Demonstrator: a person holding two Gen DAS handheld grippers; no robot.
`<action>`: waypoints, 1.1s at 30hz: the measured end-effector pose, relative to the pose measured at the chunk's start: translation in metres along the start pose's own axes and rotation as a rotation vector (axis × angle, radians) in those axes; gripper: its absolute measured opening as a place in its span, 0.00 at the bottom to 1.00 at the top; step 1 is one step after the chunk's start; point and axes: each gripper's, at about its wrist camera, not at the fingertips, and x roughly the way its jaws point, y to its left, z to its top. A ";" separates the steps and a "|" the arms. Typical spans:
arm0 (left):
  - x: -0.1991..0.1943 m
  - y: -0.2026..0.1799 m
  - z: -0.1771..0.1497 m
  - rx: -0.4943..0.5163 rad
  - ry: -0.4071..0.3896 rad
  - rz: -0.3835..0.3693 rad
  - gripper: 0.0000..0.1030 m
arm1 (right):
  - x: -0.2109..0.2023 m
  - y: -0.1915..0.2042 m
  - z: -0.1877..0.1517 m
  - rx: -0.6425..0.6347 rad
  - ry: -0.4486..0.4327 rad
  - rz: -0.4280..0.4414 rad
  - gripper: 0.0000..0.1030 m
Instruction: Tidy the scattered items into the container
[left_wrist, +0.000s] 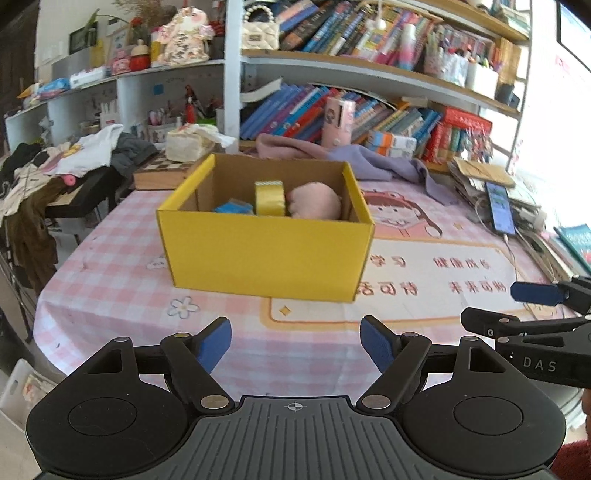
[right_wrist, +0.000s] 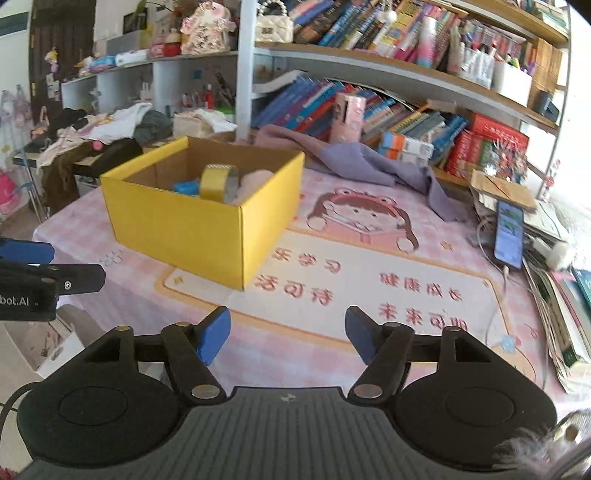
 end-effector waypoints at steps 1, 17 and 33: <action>0.001 -0.003 -0.002 0.009 0.006 -0.001 0.78 | 0.000 -0.001 -0.002 0.006 0.006 -0.005 0.68; 0.020 -0.020 -0.009 0.048 0.101 0.015 0.95 | 0.006 -0.022 -0.014 0.073 0.089 -0.049 0.90; 0.033 -0.041 -0.009 0.094 0.151 -0.025 0.96 | 0.003 -0.040 -0.023 0.127 0.109 -0.093 0.93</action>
